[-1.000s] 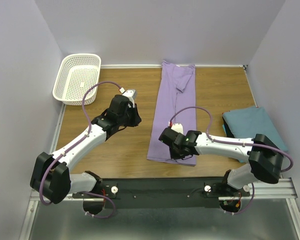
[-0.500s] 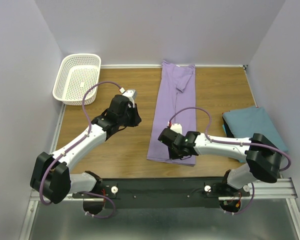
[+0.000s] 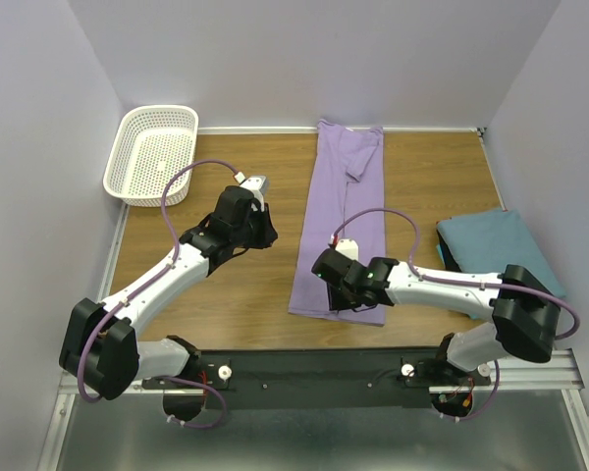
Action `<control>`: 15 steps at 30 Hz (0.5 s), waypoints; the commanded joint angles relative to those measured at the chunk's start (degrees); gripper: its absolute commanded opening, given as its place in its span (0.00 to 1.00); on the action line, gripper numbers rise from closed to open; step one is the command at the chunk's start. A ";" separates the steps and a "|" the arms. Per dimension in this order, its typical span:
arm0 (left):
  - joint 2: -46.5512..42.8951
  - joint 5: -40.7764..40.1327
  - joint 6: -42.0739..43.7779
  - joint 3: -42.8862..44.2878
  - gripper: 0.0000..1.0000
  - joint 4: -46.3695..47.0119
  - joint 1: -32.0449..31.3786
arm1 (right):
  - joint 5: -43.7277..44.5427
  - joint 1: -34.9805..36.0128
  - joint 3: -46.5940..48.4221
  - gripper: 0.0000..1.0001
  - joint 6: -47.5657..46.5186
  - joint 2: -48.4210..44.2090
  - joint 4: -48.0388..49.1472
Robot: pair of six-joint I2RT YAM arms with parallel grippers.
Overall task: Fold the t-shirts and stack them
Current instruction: Fold the tshirt
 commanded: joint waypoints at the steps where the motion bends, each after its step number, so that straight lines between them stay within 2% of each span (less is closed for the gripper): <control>1: 0.39 0.99 0.73 -0.28 0.22 0.63 -0.26 | 0.88 0.51 1.90 0.34 1.10 2.62 0.75; 15: 0.21 1.16 0.73 -0.36 0.22 0.63 -0.26 | 0.80 0.51 1.11 0.34 0.75 6.58 1.63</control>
